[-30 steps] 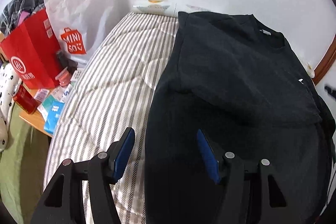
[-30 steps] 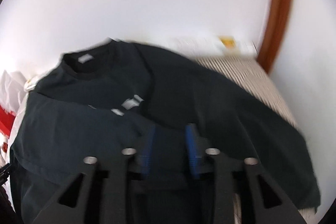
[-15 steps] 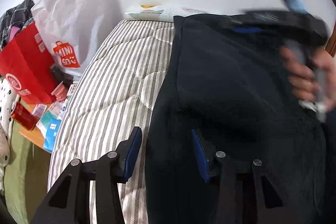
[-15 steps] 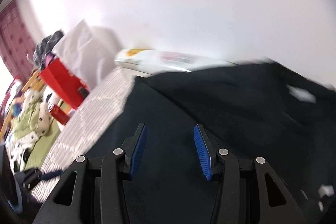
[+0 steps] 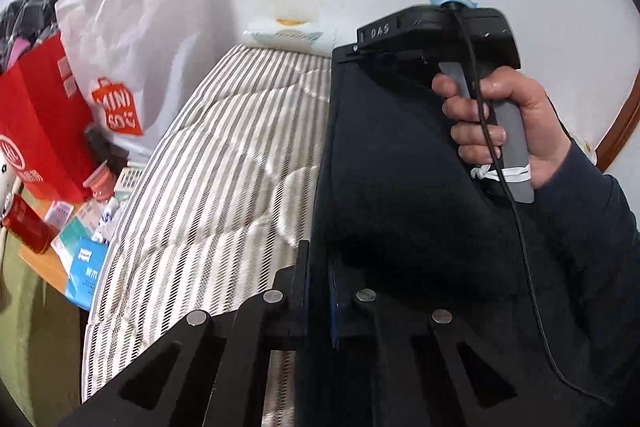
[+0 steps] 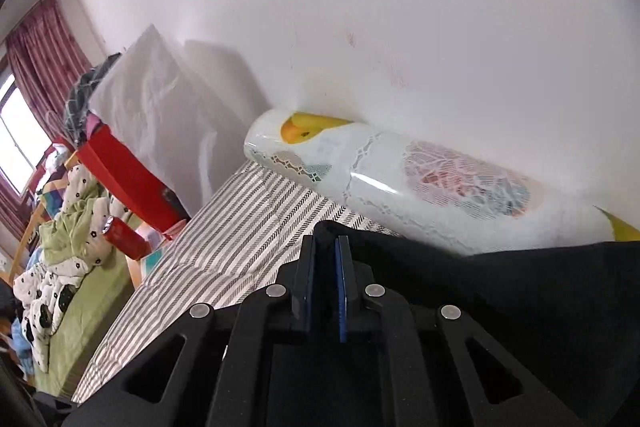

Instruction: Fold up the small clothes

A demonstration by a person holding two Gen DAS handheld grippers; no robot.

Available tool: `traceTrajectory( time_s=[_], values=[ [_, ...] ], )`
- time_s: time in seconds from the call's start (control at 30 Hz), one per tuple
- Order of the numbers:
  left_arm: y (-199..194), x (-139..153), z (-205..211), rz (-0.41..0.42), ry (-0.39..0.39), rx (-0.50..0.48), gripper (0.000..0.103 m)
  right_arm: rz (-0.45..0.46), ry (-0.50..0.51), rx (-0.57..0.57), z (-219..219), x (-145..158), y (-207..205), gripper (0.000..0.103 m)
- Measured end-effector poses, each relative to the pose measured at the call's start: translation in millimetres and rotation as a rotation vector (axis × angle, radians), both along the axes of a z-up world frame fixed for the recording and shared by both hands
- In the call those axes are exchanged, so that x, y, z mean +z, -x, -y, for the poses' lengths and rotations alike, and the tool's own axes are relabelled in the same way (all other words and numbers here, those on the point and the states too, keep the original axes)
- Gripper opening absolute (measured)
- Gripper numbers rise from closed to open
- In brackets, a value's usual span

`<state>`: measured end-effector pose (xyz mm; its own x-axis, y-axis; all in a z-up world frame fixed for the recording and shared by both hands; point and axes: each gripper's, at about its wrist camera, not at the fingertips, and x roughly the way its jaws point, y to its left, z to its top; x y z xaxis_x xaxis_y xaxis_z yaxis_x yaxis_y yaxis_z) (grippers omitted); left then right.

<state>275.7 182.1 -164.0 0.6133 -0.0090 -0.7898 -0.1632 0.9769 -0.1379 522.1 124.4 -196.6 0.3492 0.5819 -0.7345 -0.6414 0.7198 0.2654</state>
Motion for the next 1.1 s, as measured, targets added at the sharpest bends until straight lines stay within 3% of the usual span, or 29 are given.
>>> traceTrajectory(
  time_s=[0.1,0.2,0.33,0.53,0.63,0.7,0.77,0.87,0.93,1.1],
  values=[
    [2,-2,-1,-0.010,0.016,-0.001,0.007,0.002,0.013,-0.012,-1,-6,3,0.012],
    [6,1,2,-0.017,0.011,-0.002,0.010,-0.018,-0.041,-0.040,21,11,8,0.018],
    [18,7,1,-0.004,0.053,0.004,0.022,0.072,0.032,-0.087,75,38,37,0.028],
    [11,16,11,0.015,0.052,-0.028,0.026,0.129,0.186,-0.289,220,50,99,0.044],
    [1,16,17,0.017,0.040,-0.035,0.034,0.146,0.263,-0.417,294,47,127,0.046],
    [-3,14,21,0.019,0.025,-0.033,0.047,0.133,0.310,-0.517,347,39,150,0.047],
    [-5,9,24,0.004,0.010,-0.034,0.048,0.090,0.320,-0.578,382,26,165,0.047],
    [-5,4,31,-0.031,-0.043,-0.039,0.048,0.018,0.350,-0.629,408,0,178,0.047],
    [-2,6,33,-0.037,-0.049,-0.031,0.048,-0.001,0.309,-0.646,417,-10,183,0.047],
    [14,23,41,-0.011,-0.057,-0.024,0.048,0.045,0.212,-0.655,425,11,205,0.047]
  ],
)
